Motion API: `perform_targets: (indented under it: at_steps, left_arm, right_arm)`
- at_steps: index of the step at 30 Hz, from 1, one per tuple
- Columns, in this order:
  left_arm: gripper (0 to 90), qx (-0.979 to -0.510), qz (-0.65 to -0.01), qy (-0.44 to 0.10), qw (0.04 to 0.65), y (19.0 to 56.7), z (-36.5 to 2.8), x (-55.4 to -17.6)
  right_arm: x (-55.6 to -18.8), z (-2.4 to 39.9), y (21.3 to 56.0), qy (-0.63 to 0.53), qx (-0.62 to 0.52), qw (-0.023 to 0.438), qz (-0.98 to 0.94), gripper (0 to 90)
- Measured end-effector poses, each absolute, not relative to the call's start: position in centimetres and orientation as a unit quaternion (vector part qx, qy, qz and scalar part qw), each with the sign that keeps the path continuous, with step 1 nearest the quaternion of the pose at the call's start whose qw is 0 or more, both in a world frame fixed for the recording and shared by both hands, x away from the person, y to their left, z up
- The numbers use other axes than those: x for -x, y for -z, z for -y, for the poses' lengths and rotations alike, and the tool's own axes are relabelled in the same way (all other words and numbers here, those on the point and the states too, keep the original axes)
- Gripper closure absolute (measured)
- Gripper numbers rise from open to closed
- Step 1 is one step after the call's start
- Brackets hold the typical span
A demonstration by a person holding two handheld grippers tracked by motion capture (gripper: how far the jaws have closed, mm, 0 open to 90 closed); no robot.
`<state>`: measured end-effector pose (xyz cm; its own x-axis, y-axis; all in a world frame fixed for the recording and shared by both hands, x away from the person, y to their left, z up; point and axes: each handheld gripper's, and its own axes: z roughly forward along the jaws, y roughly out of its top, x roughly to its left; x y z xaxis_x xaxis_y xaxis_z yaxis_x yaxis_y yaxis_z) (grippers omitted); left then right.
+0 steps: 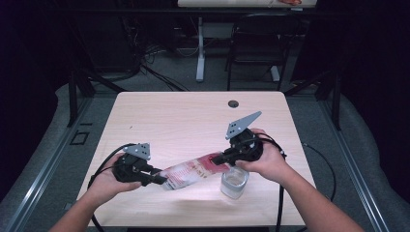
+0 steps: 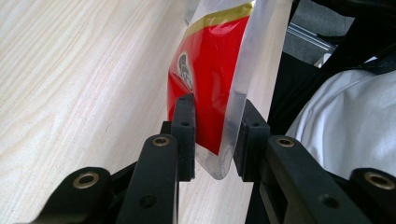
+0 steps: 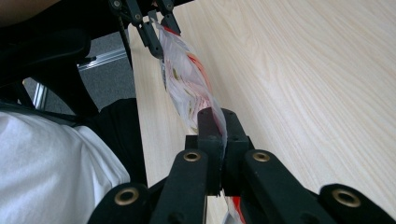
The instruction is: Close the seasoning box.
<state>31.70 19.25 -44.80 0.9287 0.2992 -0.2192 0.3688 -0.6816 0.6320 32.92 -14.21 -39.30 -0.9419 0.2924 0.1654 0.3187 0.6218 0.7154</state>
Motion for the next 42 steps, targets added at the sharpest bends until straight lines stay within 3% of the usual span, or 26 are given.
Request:
perform_targets:
  at_steps: [42]
  left_arm:
    - [75.1, -0.913, -0.183, 0.026, 0.364, 41.9, -19.2, -32.5]
  right_arm:
    - [-33.1, 16.1, 41.0, 0.412, 0.199, 0.022, 0.889, 89.8]
